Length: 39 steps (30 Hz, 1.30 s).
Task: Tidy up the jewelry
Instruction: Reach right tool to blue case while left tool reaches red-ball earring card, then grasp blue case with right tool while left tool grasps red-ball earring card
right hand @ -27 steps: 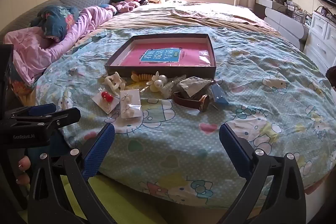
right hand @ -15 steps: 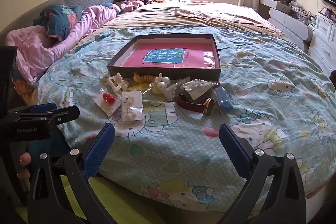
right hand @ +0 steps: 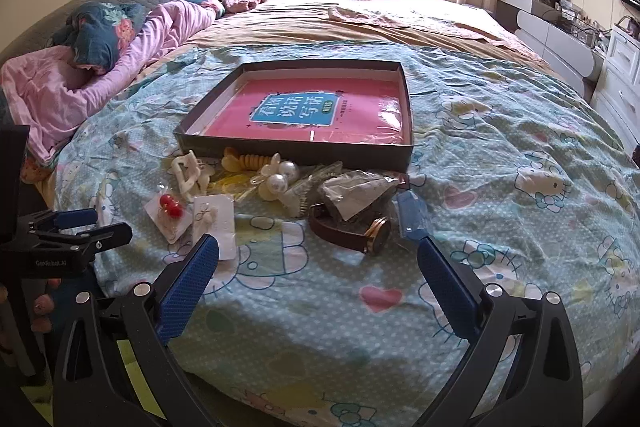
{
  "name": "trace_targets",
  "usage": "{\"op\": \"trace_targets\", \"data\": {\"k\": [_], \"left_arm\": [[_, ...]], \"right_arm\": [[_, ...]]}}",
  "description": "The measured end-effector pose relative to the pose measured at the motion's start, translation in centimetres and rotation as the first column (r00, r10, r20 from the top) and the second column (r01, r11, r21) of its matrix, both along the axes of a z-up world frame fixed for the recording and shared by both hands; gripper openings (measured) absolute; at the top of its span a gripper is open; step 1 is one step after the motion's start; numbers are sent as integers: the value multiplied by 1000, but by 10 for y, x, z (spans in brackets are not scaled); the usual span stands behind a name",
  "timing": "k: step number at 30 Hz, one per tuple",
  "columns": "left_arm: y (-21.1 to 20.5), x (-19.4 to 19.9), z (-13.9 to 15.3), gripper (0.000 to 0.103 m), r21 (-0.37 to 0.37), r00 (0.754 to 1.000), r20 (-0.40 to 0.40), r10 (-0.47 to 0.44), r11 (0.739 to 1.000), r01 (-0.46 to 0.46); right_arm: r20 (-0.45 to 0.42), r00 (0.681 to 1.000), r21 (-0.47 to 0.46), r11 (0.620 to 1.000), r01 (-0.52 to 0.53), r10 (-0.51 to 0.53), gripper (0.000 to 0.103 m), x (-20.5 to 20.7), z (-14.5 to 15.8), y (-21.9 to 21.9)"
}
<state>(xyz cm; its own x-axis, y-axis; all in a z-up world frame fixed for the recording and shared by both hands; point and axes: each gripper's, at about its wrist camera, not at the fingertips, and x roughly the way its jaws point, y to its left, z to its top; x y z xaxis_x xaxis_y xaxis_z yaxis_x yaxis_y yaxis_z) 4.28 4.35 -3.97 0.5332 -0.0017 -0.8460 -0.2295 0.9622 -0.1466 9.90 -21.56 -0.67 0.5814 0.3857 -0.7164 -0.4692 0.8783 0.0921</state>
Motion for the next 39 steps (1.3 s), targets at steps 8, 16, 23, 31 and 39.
{"op": "trace_targets", "data": {"k": [8, 16, 23, 31, 39], "left_arm": [[-7, 27, -23, 94, 76, 997, -47, -68, 995, 71], [-14, 44, -36, 94, 92, 991, -68, -117, 988, 123], [-24, 61, -34, 86, 130, 986, -39, -165, 977, 169], [-21, 60, -30, 80, 106, 981, -2, -192, 976, 192], [-8, 51, -21, 75, 47, 985, 30, -169, 985, 168]], "right_arm": [[-48, 993, -10, 994, 104, -105, 99, 38, -19, -31], [-153, 978, 13, 990, 142, -138, 80, 72, -43, -46], [-287, 950, 141, 976, 169, -123, 52, 90, -58, -56], [-335, 939, 206, 967, 153, -77, 34, 98, -68, -58], [-306, 950, 255, 957, 140, -58, 31, 96, -62, -64]]}}
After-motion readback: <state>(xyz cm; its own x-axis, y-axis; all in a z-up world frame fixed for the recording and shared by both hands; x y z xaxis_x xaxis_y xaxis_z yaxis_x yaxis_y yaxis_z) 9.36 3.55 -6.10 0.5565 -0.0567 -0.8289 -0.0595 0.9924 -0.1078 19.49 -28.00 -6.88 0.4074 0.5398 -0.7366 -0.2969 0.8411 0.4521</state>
